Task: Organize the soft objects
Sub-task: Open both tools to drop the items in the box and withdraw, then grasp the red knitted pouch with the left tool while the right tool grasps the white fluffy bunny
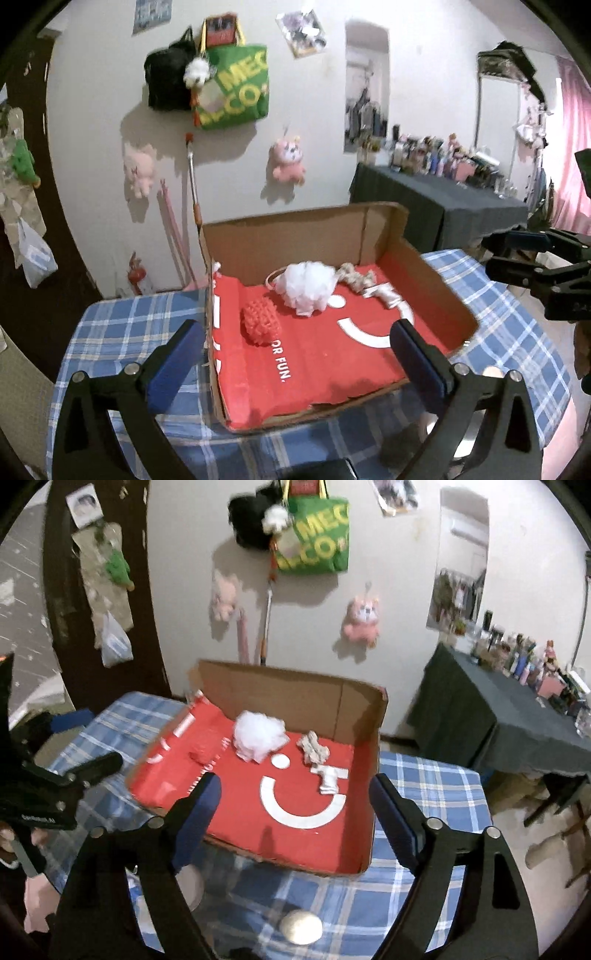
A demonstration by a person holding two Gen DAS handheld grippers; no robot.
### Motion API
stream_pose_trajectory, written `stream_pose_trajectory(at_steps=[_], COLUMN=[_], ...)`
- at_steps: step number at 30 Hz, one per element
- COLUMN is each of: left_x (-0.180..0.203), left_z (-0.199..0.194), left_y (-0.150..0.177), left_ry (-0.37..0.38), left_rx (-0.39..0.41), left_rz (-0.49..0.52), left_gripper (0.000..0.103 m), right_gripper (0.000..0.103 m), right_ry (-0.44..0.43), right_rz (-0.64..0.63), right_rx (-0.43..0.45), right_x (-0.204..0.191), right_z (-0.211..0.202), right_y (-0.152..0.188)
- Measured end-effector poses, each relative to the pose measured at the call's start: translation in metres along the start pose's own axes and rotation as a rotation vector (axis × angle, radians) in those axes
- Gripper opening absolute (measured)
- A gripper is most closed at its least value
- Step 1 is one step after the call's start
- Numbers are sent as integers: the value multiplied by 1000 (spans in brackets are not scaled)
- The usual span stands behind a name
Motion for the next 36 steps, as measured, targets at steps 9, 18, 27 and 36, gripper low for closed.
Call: stream_pose_trajectory(at_steps=[9, 18, 27, 36], left_x=[28, 49, 57, 61], left_z=[-77, -128, -124, -79], left_y=[38, 90, 141, 184], left_ry=[5, -4, 17, -31], left_rx=[189, 318, 308, 235], left_rz=[-11, -41, -89, -97], left_gripper=[103, 103, 103, 103], right_gripper=[90, 93, 93, 93], right_ry=[32, 80, 144, 150], right_rz=[3, 34, 80, 126], right_rx=[194, 290, 298, 236], right_x=[-27, -43, -48, -44], right_z=[-75, -103, -84, -39], right_y=[51, 114, 171, 210])
Point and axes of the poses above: each gripper's, at about its wrist camera, not at the fingertips, and z roughly the way its jaws point, x to its right, y to its underside, the point moved 9 cm from there along z, roughly the way its jaws point, and after that the axes turned 14 degrees about -x, right-handed, at the moved point
